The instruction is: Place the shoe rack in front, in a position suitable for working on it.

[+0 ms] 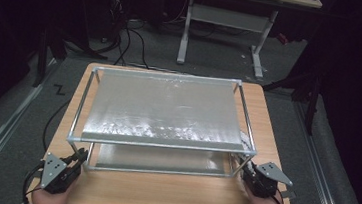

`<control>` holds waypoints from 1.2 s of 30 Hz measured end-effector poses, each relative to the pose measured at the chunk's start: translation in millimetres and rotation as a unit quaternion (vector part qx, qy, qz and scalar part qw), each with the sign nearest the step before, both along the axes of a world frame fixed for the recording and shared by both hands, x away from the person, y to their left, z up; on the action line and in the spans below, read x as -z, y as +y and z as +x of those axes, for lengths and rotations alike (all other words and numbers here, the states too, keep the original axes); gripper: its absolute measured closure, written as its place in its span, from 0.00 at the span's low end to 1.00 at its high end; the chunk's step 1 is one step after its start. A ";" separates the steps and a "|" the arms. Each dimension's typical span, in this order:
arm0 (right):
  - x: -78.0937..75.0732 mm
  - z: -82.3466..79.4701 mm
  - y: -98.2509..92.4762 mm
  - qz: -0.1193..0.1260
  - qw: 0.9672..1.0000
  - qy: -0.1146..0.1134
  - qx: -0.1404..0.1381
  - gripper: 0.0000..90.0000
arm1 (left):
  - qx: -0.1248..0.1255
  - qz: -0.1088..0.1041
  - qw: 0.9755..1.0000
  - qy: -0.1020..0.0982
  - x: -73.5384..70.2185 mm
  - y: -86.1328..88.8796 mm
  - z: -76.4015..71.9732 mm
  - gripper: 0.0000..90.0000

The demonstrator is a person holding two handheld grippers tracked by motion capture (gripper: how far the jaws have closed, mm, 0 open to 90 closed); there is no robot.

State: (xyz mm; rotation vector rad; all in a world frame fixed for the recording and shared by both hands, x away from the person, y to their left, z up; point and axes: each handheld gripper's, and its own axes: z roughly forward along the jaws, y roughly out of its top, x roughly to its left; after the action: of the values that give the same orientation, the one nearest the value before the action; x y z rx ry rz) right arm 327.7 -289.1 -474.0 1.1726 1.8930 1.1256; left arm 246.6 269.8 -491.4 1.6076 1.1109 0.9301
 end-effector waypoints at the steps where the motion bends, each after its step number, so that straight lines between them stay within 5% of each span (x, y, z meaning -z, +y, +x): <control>1: 0.0 -2.5 -4.1 0.000 1.000 0.000 0.006 0.85 | 0.004 -0.001 1.000 0.002 -0.3 -4.2 2.7 0.88; 6: -0.1 -12.2 -25.2 -0.003 0.999 0.000 0.042 0.86 | 0.013 -0.007 1.000 0.017 -3.6 -27.7 18.4 0.89; 13: 0.7 -12.3 -41.1 -0.005 0.997 -0.003 0.076 0.86 | 0.003 0.030 0.999 0.038 -11.3 -49.8 46.8 0.88; 22: 0.0 0.0 -34.9 -0.001 0.997 0.001 0.083 0.86 | -0.033 0.013 0.999 0.028 -9.0 -50.3 90.1 0.88; 36: -4.0 11.4 -27.3 0.003 0.997 -0.003 0.082 0.85 | -0.054 0.009 0.998 0.031 -10.5 -51.1 141.3 0.87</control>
State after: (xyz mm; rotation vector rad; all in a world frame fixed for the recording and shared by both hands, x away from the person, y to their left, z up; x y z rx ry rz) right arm 339.1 -316.4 -470.0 1.3006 1.7534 1.0453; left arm 387.8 218.7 -480.9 1.6145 1.2455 0.9687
